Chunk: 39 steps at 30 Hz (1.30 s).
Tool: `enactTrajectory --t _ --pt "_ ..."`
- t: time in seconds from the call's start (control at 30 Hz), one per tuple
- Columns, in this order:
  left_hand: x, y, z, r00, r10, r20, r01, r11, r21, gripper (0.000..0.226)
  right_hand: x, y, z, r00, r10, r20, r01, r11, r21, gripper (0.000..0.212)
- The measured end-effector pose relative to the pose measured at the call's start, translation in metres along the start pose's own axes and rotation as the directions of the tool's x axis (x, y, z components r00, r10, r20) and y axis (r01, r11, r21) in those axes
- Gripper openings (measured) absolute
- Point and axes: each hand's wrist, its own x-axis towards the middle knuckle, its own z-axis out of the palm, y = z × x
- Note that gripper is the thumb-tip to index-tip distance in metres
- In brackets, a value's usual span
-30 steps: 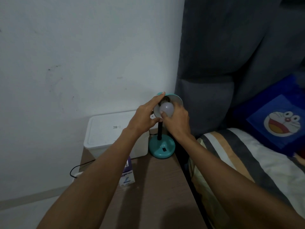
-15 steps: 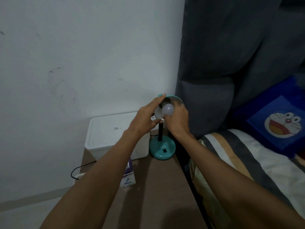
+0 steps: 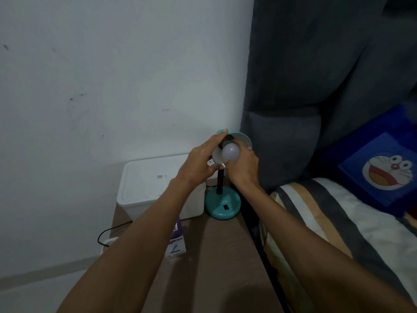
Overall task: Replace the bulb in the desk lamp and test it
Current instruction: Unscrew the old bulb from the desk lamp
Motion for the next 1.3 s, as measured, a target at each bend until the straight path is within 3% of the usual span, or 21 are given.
enactTrajectory --t 0.1,0.2,0.33,0.47,0.8,0.9,1.13,1.3 --pt "-0.0002 -0.0007 0.0003 1.000 -0.001 -0.002 0.001 1.000 0.001 0.101 0.0025 -0.0030 -0.0030 0.998 0.065 0.011 -0.065 0.994 0.083 0.047" --pt "-0.0001 -0.0016 0.0002 1.000 0.006 -0.002 -0.006 1.000 0.005 0.100 0.0022 -0.0039 -0.0026 0.999 0.034 0.012 -0.035 0.995 0.089 0.048" --pt "0.0001 -0.0019 0.0007 1.000 0.005 0.004 -0.005 1.000 0.004 0.101 -0.0014 -0.0038 0.0009 0.999 -0.043 -0.007 0.043 0.999 -0.018 0.053" --pt "-0.0001 -0.0018 -0.0004 1.000 -0.001 0.000 0.001 1.000 0.001 0.102 0.0014 -0.0026 -0.0019 1.000 -0.007 -0.011 0.006 0.997 -0.076 0.049" --pt "0.0003 -0.0011 0.0012 1.000 -0.007 0.001 0.007 1.000 0.013 0.101 0.0006 -0.0041 -0.0020 0.999 -0.042 0.006 0.042 0.999 -0.018 0.046" --pt "0.0003 -0.0011 0.0008 1.000 -0.011 0.007 0.010 1.000 0.008 0.102 0.0000 -0.0066 -0.0016 0.998 0.042 -0.038 -0.040 0.999 0.037 0.057" --pt "-0.0003 -0.0011 -0.0003 1.000 -0.020 0.001 0.020 1.000 0.011 0.102 -0.0022 -0.0073 -0.0047 0.998 -0.056 -0.034 0.056 0.998 -0.018 0.053" --pt "0.0004 0.0007 -0.0014 1.000 -0.015 -0.002 0.015 1.000 0.024 0.100 -0.0012 -0.0072 -0.0060 1.000 -0.008 -0.015 0.008 1.000 -0.007 0.054"
